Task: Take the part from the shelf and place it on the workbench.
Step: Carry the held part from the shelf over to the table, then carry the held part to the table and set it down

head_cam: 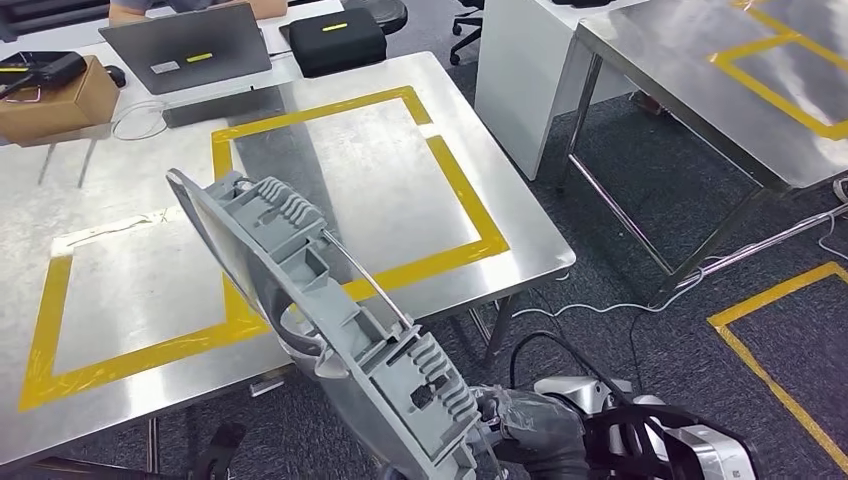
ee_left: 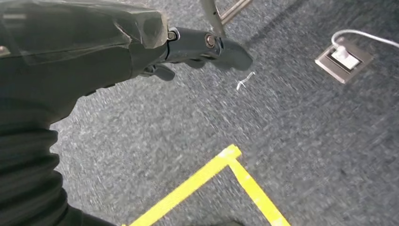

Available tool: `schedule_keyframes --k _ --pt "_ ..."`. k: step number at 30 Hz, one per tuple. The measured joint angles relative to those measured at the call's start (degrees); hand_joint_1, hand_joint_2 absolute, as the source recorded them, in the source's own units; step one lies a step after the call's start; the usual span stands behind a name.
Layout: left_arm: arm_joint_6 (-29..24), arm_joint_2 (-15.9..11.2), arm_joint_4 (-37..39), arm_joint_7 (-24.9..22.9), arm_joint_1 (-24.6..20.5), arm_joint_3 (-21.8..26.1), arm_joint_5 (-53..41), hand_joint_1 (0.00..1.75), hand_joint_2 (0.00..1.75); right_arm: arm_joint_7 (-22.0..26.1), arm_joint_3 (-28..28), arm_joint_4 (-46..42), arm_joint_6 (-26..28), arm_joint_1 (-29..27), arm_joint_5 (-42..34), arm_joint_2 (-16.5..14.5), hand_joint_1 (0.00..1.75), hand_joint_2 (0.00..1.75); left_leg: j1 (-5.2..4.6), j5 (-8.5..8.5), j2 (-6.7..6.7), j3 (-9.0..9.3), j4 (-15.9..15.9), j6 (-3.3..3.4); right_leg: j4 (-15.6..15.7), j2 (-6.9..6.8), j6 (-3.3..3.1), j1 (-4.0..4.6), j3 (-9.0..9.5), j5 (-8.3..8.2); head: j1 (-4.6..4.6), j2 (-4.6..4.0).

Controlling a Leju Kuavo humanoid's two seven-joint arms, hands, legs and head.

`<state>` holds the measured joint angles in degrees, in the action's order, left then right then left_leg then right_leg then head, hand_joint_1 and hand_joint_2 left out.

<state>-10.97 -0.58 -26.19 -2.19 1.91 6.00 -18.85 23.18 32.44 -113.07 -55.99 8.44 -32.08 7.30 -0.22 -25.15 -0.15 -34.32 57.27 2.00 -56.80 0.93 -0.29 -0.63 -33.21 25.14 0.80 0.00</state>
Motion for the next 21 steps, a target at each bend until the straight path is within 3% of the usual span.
schedule_keyframes --k 2,4,7,8,9,10,11,13,14,18,19,21 --pt "0.2 -0.1 0.0 0.2 0.1 0.2 0.3 0.0 1.75 -0.9 0.0 0.2 0.5 0.0 -0.3 -0.1 1.75 1.75 -0.05 0.4 -0.01 0.58 -0.9 0.64 0.1 -0.06 0.6 0.09 0.0 0.16 0.01 0.01" --pt "0.3 -0.1 0.1 0.5 0.1 0.5 0.5 0.0 1.75 -1.9 0.1 0.5 1.2 0.2 -0.3 0.0 1.75 1.75 0.25 1.01 -0.02 1.7 -2.1 1.02 -1.7 -0.22 0.86 0.21 -0.83 1.12 -0.09 0.01" --pt "0.4 0.1 0.3 0.8 0.0 0.7 0.7 0.0 1.75 -2.9 0.1 1.1 2.0 0.6 0.1 0.0 1.75 1.75 0.3 1.14 -0.01 2.22 -2.6 1.25 -11.5 -0.32 0.73 -0.13 -6.05 4.7 -0.18 0.0" --pt "0.4 0.2 0.4 0.8 0.0 0.7 0.7 0.0 1.75 -3.2 0.1 1.4 2.2 0.6 0.4 0.1 1.75 1.75 0.28 1.05 -0.02 2.24 -2.6 1.25 -14.2 -0.33 0.94 -0.28 -7.65 5.35 -0.17 0.0" --pt "0.5 0.2 0.5 0.9 0.0 0.8 0.8 0.0 1.75 -3.6 0.1 1.7 2.6 0.5 0.9 0.1 1.75 1.75 0.29 0.93 -0.08 2.28 -2.6 1.19 -15.0 -0.35 1.39 -0.43 -8.3 5.19 -0.17 0.0" --pt "0.5 0.3 0.7 1.0 0.0 0.8 0.9 0.0 1.75 -4.0 0.0 1.9 3.3 0.5 1.7 0.2 1.75 1.75 0.32 0.76 -0.15 2.35 -2.4 1.05 -13.4 -0.4 2.03 -0.6 -7.74 4.19 -0.17 0.0" --pt "0.6 0.3 0.8 1.2 0.0 0.8 1.0 0.0 1.75 -4.5 -0.1 2.0 4.3 0.5 3.0 0.2 1.75 1.75 0.37 0.5 -0.23 2.42 -2.2 0.84 -9.8 -0.48 2.7 -0.77 -6.1 2.62 -0.18 0.0" --pt "0.6 0.4 1.0 1.7 0.0 1.0 1.3 0.0 1.75 -4.9 -0.5 2.0 7.1 0.4 6.5 0.2 1.75 1.75 0.29 -0.28 -0.37 2.32 -1.2 0.16 -2.8 -0.66 3.09 -0.9 -2.62 0.19 -0.14 0.0" --pt "0.6 0.4 1.2 1.9 0.1 1.1 1.4 0.0 1.75 -4.8 -0.9 2.0 8.8 0.3 8.6 0.2 1.75 1.75 0.22 -0.62 -0.41 2.19 -0.7 -0.16 -1.1 -0.7 2.81 -0.82 -1.67 -0.26 -0.12 0.0" --pt "0.3 0.6 1.8 2.7 0.4 1.5 1.7 0.0 1.75 -3.8 -2.8 1.7 14.6 0.1 14.7 0.2 1.75 1.75 0.48 -1.62 -0.38 1.7 0.3 -1.07 -0.7 -0.64 1.31 -0.77 -1.29 -0.28 -0.03 0.0" --pt "0.2 0.7 1.9 2.8 0.4 1.6 1.7 0.0 1.75 -3.5 -3.3 1.5 15.7 0.1 16.1 0.1 1.75 1.75 0.62 -2.63 -0.33 1.01 1.8 -1.36 -0.6 -0.64 1.03 -0.92 -1.2 -0.26 0.04 0.0" --pt "0.0 0.8 2.2 2.9 0.5 1.7 1.9 0.0 1.75 -2.7 -4.2 0.8 17.8 0.0 19.5 0.2 1.75 1.75 0.85 -6.11 -0.21 -2.07 8.4 -1.93 -0.6 -0.65 0.66 -0.98 -1.05 -0.14 0.17 0.0"
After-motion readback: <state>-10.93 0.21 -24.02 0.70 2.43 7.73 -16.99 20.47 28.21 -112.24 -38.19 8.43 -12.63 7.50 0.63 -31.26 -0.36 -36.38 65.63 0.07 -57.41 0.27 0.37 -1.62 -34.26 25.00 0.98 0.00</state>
